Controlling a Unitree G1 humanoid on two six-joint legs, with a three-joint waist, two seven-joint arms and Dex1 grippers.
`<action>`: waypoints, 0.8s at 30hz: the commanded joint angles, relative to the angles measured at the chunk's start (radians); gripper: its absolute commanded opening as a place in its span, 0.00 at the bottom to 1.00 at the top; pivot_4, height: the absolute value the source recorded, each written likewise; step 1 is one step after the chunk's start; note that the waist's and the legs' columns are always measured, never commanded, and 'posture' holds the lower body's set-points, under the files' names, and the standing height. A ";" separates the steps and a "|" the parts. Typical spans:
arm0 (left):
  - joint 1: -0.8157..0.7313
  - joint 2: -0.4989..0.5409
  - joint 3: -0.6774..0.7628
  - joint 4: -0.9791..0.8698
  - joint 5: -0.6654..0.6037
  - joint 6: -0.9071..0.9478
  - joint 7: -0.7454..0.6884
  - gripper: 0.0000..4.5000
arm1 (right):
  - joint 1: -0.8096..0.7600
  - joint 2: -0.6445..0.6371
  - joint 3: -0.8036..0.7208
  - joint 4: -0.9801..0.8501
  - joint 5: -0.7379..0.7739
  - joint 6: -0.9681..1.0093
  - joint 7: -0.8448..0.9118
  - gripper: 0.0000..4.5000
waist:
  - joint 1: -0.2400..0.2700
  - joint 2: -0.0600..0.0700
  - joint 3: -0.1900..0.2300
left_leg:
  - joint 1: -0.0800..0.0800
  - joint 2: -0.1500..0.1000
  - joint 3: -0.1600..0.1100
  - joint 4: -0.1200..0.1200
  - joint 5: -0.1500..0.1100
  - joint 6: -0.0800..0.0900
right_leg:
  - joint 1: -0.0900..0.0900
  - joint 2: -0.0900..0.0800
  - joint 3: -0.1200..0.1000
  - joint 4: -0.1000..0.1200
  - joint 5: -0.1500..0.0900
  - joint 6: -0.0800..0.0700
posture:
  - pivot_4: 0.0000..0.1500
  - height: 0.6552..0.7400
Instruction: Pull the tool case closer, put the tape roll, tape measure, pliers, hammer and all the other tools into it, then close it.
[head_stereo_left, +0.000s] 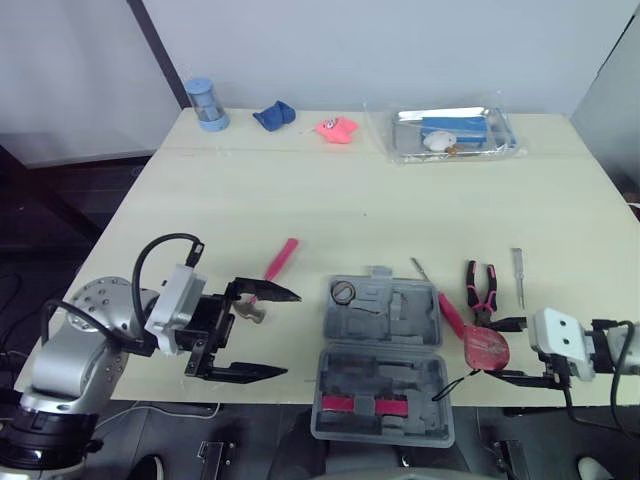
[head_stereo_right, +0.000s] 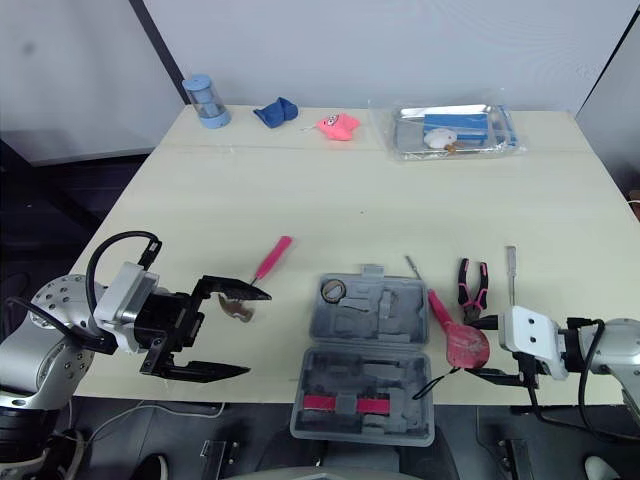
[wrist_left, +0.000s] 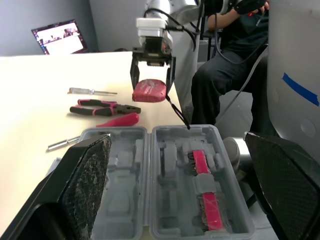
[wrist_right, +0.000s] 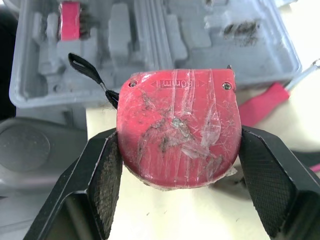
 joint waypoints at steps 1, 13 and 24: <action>0.017 -0.004 0.024 -0.024 -0.010 -0.001 -0.001 1.00 | -0.133 0.005 0.089 -0.055 -0.024 0.143 0.010 0.64 | 0.005 0.000 0.000 | -0.001 0.000 -0.001 0.000 0.000 0.000 | 0.000 0.000 -0.001 0.000 0.000 0.000 | 1.00 1.00; -0.046 -0.030 0.021 0.061 0.023 -0.005 0.015 1.00 | -0.522 0.162 0.443 0.100 -0.316 0.261 0.027 0.64 | 0.008 0.000 0.001 | -0.004 -0.001 -0.005 -0.001 0.000 0.000 | -0.002 -0.001 -0.006 -0.001 0.000 0.000 | 1.00 1.00; -0.084 -0.027 0.024 0.113 0.049 -0.026 -0.013 1.00 | -0.577 0.261 0.564 0.136 -0.497 0.331 -0.011 0.64 | 0.008 0.000 0.001 | -0.005 -0.001 -0.005 -0.001 0.000 0.000 | -0.004 -0.001 -0.006 0.000 0.000 0.000 | 1.00 1.00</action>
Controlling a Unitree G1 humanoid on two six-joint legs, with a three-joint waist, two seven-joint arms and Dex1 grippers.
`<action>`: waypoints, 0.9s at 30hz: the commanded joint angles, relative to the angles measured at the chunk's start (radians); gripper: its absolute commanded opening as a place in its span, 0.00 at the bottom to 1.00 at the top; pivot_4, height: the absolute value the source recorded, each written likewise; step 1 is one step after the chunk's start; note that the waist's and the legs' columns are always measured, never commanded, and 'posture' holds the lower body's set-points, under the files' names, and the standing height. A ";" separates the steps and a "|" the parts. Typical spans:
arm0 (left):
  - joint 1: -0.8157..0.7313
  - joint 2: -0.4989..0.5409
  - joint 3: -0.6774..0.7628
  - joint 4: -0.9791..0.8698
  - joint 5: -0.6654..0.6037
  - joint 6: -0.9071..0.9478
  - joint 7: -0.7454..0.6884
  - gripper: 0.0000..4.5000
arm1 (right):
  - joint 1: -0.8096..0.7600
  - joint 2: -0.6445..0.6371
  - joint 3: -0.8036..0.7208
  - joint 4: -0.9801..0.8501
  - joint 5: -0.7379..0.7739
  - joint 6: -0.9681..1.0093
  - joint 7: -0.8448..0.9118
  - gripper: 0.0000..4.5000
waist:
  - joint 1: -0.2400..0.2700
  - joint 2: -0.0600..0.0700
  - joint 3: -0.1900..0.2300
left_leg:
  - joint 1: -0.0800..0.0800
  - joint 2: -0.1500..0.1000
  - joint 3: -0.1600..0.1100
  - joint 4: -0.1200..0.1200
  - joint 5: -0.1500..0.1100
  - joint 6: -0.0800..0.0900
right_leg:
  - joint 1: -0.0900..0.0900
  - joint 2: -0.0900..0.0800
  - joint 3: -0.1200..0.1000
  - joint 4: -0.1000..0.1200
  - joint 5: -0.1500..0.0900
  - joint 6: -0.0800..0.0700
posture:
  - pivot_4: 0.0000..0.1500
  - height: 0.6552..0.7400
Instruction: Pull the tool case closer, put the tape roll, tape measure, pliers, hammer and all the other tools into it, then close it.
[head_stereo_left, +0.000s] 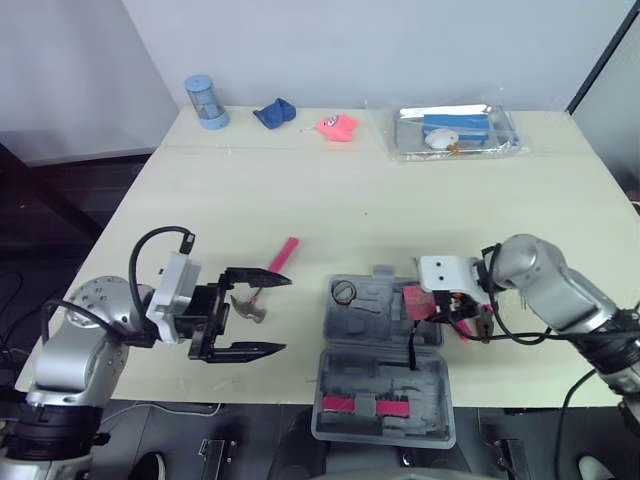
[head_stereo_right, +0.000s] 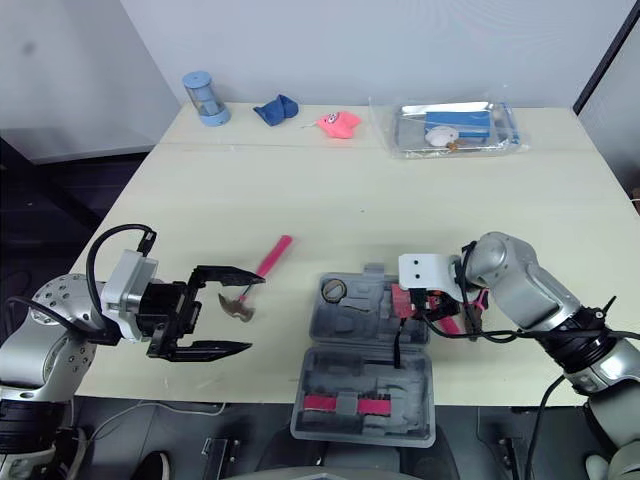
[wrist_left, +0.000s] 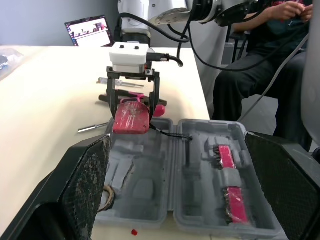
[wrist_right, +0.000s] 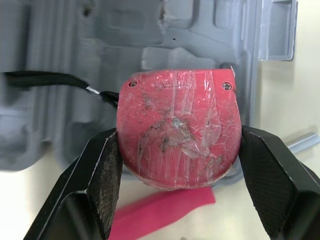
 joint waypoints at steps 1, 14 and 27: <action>-0.008 0.005 0.011 -0.006 0.007 -0.017 -0.016 1.00 | -0.024 0.003 0.000 -0.006 -0.050 0.018 -0.010 0.64 | -0.001 0.000 0.000 | 0.000 0.000 0.000 0.000 0.000 0.000 | 0.000 0.000 0.000 0.000 0.000 0.000 | 1.00 1.00; -0.022 -0.005 0.005 -0.011 0.011 -0.011 -0.019 1.00 | -0.020 0.082 0.009 0.049 -0.111 0.037 -0.029 0.64 | -0.003 0.000 0.000 | 0.000 0.000 0.000 0.000 0.000 0.000 | 0.000 0.000 0.000 0.000 0.000 0.000 | 1.00 1.00; -0.022 -0.010 0.003 -0.024 0.006 0.001 -0.014 1.00 | 0.000 0.042 -0.024 -0.021 -0.133 0.040 -0.020 0.99 | -0.003 0.000 0.000 | 0.000 0.000 0.000 0.000 0.000 0.000 | 0.000 0.000 0.000 0.001 0.000 0.000 | 1.00 1.00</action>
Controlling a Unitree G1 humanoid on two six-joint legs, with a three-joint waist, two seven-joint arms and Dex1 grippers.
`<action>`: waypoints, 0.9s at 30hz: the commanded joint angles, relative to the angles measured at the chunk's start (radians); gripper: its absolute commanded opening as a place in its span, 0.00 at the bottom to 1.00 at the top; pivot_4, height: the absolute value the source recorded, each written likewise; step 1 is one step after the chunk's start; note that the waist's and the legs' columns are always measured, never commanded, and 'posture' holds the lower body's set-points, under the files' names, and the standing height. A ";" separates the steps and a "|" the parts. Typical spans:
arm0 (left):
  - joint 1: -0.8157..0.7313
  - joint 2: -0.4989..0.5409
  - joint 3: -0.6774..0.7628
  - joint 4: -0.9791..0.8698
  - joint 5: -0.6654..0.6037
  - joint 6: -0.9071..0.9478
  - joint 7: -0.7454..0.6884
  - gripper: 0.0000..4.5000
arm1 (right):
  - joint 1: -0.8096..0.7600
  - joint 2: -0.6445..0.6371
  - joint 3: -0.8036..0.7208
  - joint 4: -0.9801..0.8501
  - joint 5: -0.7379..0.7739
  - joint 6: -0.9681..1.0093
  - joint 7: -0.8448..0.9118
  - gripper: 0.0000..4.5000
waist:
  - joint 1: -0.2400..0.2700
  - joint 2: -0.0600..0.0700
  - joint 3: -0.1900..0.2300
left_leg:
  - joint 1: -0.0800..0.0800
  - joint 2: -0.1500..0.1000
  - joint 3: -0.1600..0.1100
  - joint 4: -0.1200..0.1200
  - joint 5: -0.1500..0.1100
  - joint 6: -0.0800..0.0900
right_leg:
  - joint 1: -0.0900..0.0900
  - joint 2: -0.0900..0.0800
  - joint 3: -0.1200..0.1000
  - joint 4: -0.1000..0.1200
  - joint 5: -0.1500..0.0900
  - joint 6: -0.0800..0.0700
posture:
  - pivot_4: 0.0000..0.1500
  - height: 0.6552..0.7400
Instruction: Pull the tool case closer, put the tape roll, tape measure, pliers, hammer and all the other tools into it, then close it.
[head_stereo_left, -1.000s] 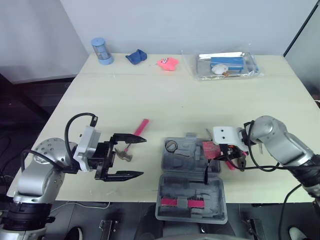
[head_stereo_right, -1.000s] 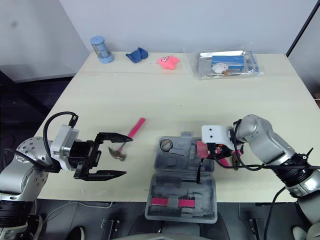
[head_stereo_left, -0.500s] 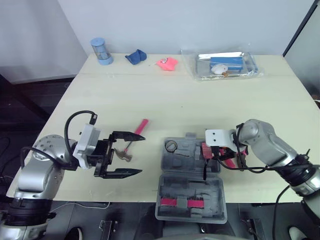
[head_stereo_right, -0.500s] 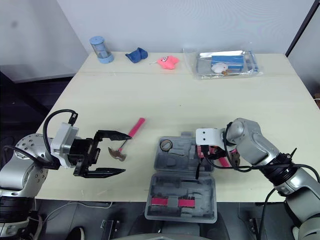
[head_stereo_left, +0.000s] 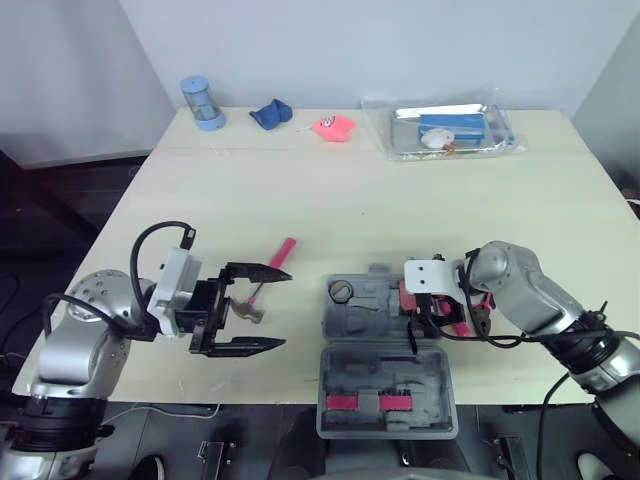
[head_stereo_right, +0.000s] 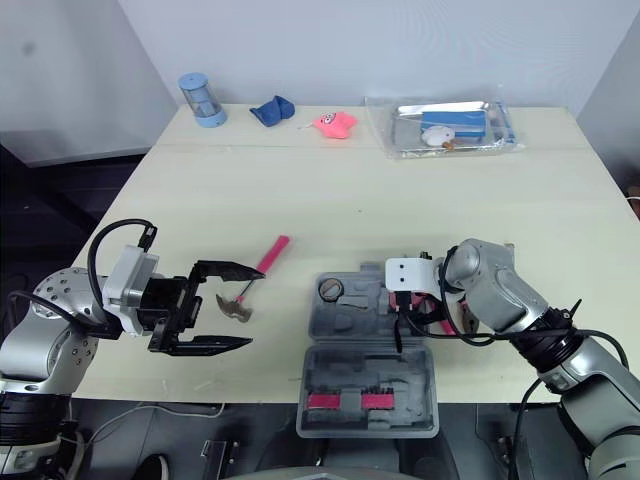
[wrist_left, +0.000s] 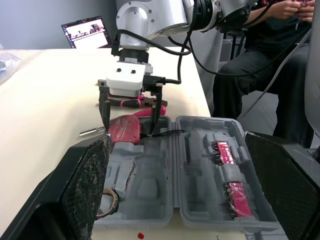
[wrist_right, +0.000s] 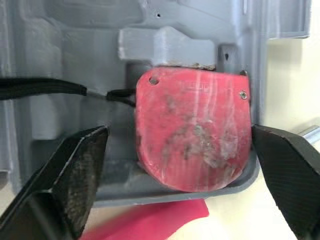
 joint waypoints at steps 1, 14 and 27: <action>-0.006 -0.001 0.006 -0.025 -0.011 0.000 0.001 1.00 | 0.006 -0.039 -0.049 -0.080 0.003 0.017 0.019 0.99 | 0.002 0.000 0.000 | 0.000 0.000 0.000 0.000 0.000 0.000 | 0.000 0.000 0.000 0.000 0.000 0.000 | 1.00 1.00; 0.001 -0.003 0.006 -0.042 -0.012 0.008 0.012 1.00 | 0.182 0.026 -0.364 -0.067 0.286 -0.064 -0.065 0.64 | 0.001 0.000 0.000 | 0.000 0.000 0.000 0.000 0.000 0.000 | 0.000 0.000 0.000 0.000 0.000 0.000 | 1.00 1.00; -0.006 -0.004 0.002 -0.038 -0.009 0.008 0.015 1.00 | 0.316 0.182 -0.502 0.217 0.441 -0.505 -0.137 0.21 | 0.001 0.000 0.000 | 0.000 0.000 0.000 0.000 0.000 0.000 | 0.000 0.000 0.000 0.000 0.000 0.000 | 1.00 1.00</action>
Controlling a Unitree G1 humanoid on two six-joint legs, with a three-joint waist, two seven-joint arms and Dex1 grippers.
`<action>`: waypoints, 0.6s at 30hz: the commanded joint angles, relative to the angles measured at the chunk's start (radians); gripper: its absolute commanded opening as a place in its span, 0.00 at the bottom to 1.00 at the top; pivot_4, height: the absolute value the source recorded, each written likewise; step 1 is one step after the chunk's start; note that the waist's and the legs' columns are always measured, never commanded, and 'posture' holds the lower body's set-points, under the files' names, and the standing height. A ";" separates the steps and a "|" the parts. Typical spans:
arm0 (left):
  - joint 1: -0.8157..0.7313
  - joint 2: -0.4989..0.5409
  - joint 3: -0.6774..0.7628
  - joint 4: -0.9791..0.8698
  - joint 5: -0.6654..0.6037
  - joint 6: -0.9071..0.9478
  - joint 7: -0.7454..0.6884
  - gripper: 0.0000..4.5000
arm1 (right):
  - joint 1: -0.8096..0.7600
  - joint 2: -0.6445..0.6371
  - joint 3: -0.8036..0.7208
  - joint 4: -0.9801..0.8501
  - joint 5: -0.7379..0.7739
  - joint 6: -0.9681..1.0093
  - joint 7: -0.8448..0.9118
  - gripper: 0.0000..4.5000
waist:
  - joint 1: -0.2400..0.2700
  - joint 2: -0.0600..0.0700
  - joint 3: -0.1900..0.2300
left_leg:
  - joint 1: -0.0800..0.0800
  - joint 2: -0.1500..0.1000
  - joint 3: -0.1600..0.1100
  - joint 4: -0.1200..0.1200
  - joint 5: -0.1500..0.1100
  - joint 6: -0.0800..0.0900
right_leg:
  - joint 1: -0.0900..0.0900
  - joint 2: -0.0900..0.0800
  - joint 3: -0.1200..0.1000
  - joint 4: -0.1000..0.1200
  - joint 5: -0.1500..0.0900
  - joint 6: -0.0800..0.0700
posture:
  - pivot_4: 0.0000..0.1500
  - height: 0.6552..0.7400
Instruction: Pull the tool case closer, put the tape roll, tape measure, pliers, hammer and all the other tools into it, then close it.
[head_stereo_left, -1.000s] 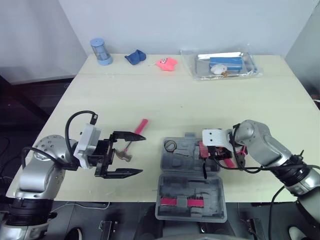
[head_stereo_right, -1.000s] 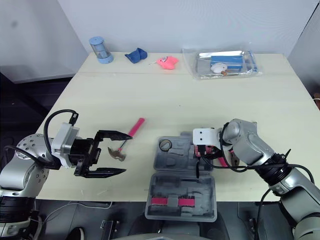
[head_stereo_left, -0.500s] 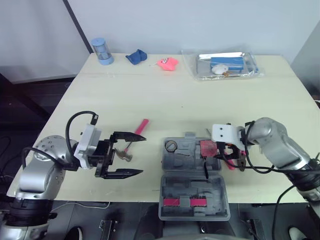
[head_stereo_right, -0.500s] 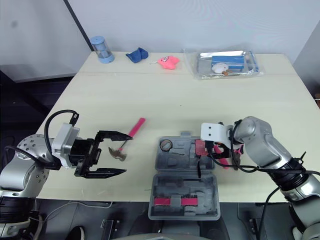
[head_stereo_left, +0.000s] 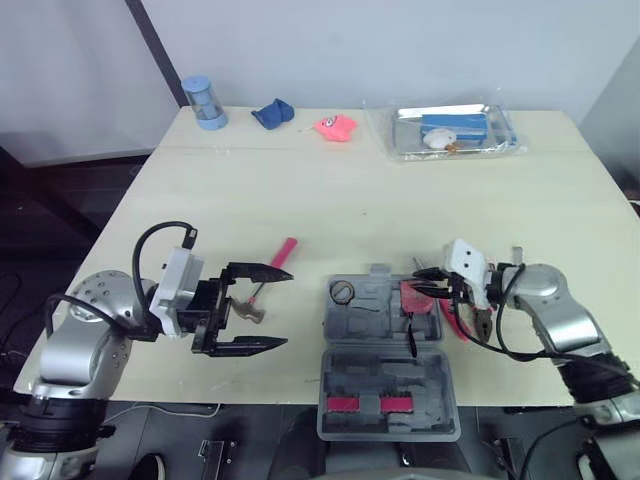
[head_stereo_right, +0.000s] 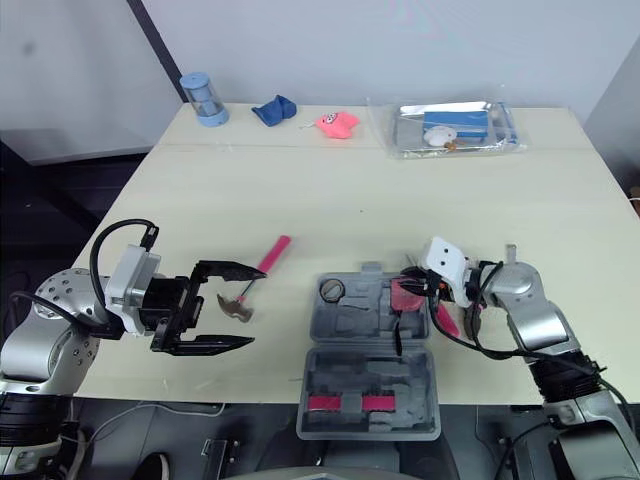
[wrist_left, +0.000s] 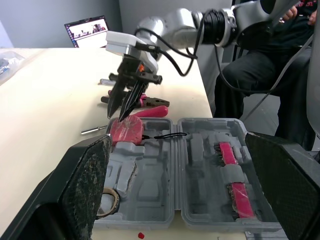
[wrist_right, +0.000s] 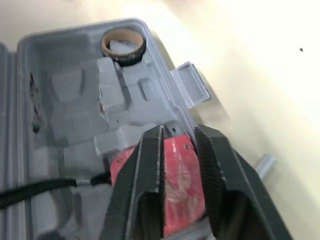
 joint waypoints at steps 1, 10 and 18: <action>-0.008 0.000 0.005 -0.031 -0.009 -0.002 0.002 1.00 | 0.017 0.005 -0.037 0.045 0.027 -0.115 0.000 0.21 | 0.000 0.000 0.000 | 0.000 0.000 0.000 0.000 0.000 0.000 | 0.000 0.000 0.000 0.000 0.000 0.000 | 1.00 1.00; -0.002 0.002 0.009 -0.034 -0.010 -0.003 0.006 1.00 | 0.056 0.039 -0.052 0.202 0.057 -0.260 0.003 0.21 | -0.001 0.000 0.000 | 0.001 0.000 0.000 0.000 0.000 0.000 | 0.000 0.000 0.000 0.000 0.000 0.000 | 1.00 1.00; -0.010 0.002 0.007 -0.028 -0.007 -0.004 0.008 1.00 | 0.051 0.073 0.000 0.431 -0.012 -0.303 0.002 0.21 | -0.002 -0.002 -0.002 | 0.004 0.000 0.001 0.000 0.000 0.000 | 0.004 0.000 0.001 0.000 0.000 0.000 | 1.00 1.00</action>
